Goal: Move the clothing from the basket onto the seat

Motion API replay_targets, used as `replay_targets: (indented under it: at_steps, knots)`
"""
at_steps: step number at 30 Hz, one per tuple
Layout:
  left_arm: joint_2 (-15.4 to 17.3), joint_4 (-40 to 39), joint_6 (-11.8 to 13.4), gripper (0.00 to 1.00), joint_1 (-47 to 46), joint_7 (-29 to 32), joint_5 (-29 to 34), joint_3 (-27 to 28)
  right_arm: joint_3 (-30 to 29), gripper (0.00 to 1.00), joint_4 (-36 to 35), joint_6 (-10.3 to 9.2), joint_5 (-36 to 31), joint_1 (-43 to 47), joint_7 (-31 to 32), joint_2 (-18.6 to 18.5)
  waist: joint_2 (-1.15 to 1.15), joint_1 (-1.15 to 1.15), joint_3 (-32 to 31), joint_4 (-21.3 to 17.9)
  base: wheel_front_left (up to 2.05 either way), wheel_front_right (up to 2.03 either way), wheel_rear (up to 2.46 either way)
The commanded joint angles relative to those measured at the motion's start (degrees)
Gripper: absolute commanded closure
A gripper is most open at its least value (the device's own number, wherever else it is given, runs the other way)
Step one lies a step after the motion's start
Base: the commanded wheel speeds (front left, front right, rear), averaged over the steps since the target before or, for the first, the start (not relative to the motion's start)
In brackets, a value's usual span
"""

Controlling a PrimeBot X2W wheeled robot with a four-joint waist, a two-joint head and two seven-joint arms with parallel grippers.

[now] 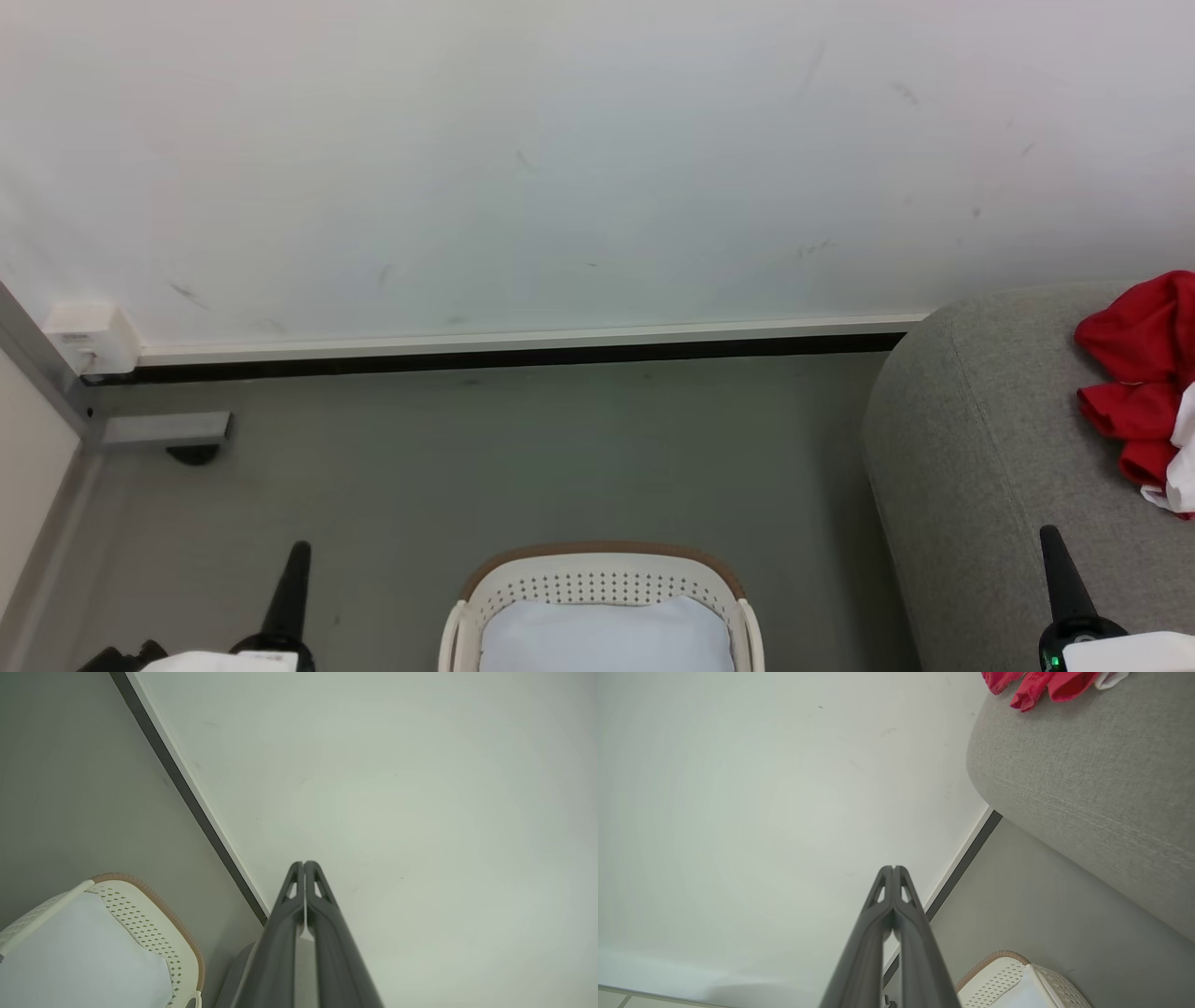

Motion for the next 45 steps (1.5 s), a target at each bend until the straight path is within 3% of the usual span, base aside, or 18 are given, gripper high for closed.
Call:
replay_targets:
  at_steps: [1, 45]
  knots:
    - [0.2, -0.2, -0.4, 1.0, -1.2, 0.4, -2.1, 0.3, -0.4, 1.0, -0.7, -0.09, 2.1, -1.2, 0.4, -0.5, 0.0, 0.0, 0.0, 0.1, 0.0, 0.0, 0.0]
    - [-0.1, 0.4, -1.9, 1.0, -4.0, 5.0, -19.3, 1.9, -2.5, 1.0, -3.0, -0.13, 20.2, -2.0, 5.0, -0.6, 0.0, 0.0, 0.7, 1.2, 0.0, 0.0, 0.0]
